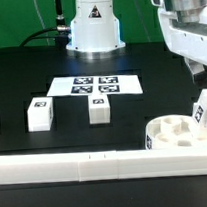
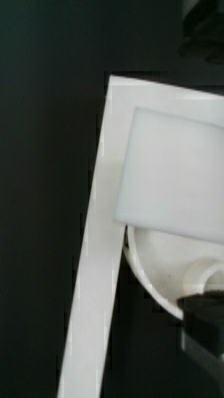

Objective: Assemble stool

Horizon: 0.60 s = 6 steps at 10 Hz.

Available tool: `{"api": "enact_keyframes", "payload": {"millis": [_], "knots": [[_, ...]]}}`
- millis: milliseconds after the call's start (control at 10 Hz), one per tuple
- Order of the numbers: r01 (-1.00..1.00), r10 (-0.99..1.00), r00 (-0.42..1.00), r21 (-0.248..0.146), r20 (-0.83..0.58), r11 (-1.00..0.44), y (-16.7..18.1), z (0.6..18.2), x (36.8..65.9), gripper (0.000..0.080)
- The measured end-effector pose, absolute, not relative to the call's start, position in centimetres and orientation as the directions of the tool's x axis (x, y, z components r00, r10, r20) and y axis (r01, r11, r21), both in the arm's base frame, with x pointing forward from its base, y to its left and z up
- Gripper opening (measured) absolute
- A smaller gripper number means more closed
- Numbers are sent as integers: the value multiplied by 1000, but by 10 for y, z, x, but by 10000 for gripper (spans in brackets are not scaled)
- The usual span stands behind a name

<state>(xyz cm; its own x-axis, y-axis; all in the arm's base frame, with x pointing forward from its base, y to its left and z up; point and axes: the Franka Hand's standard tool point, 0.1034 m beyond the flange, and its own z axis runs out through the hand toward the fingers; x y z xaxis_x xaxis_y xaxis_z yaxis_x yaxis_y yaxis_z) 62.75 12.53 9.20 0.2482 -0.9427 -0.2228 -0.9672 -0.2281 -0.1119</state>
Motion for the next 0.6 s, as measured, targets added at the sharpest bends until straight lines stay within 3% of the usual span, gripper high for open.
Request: {"api": "enact_keyframes", "payload": {"millis": [100, 300, 600], "knots": [[-898, -879, 438, -145, -186, -416, 128, 93, 627, 649], [-758, -746, 650, -191, -145, -623, 131, 95, 626, 649], [-630, -622, 775, -212, -109, -747, 130, 93, 626, 649]]}}
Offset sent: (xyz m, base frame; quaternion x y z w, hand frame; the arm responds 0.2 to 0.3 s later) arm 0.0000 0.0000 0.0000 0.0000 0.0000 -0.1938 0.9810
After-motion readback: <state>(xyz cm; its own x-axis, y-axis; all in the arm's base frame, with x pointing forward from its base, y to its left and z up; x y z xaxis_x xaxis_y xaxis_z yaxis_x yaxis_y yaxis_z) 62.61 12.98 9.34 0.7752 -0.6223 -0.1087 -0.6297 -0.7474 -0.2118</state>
